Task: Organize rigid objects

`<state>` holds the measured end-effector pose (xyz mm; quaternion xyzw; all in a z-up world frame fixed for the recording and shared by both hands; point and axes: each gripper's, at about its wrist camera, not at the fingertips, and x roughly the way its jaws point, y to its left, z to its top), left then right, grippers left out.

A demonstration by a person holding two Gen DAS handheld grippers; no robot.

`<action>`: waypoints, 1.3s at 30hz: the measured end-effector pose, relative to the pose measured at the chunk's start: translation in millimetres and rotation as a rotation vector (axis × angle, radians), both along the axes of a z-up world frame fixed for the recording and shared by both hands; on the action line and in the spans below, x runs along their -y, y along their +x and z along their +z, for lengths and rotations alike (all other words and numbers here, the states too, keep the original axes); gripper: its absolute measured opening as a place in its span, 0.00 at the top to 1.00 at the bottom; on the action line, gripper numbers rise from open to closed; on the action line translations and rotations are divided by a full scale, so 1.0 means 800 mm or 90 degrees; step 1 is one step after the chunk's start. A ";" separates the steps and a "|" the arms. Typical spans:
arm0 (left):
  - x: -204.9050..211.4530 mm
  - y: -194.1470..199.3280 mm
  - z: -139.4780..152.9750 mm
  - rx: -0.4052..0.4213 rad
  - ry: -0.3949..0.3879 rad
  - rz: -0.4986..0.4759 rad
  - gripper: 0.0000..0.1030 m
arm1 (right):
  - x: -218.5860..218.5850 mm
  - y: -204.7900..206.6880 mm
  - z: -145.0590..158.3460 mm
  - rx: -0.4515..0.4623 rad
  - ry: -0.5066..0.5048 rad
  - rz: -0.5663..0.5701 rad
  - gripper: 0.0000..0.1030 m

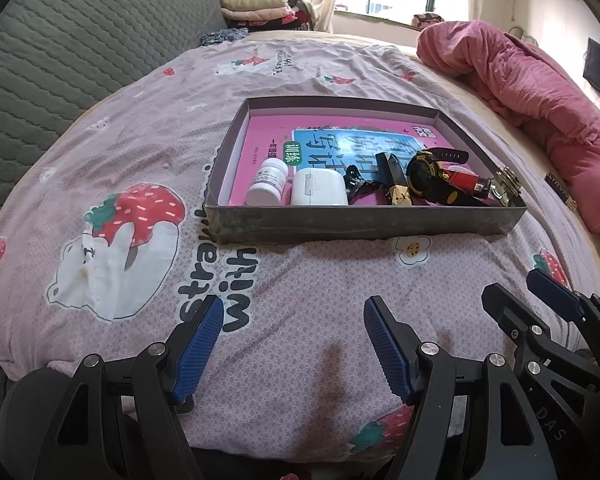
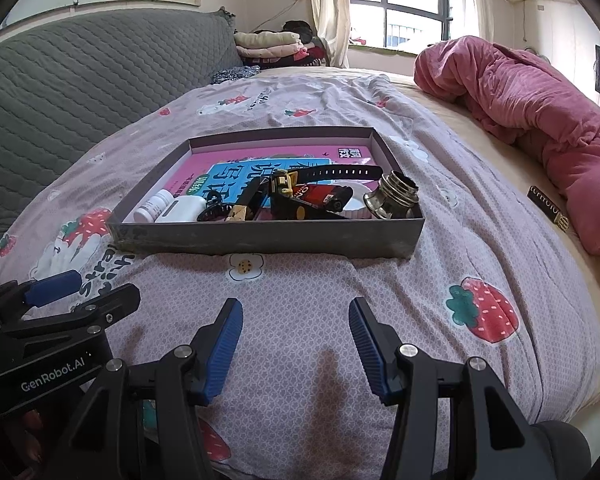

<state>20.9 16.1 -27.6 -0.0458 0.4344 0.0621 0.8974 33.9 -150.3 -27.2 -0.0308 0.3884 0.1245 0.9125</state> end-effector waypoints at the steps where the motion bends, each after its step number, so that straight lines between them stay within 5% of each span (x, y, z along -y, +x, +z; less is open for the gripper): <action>1: 0.000 0.000 0.000 0.000 0.002 0.001 0.28 | 0.000 0.000 0.000 0.001 0.000 0.000 0.47; 39: -0.002 -0.001 0.000 -0.005 0.008 0.010 0.28 | 0.000 -0.001 0.001 0.004 -0.010 -0.003 0.47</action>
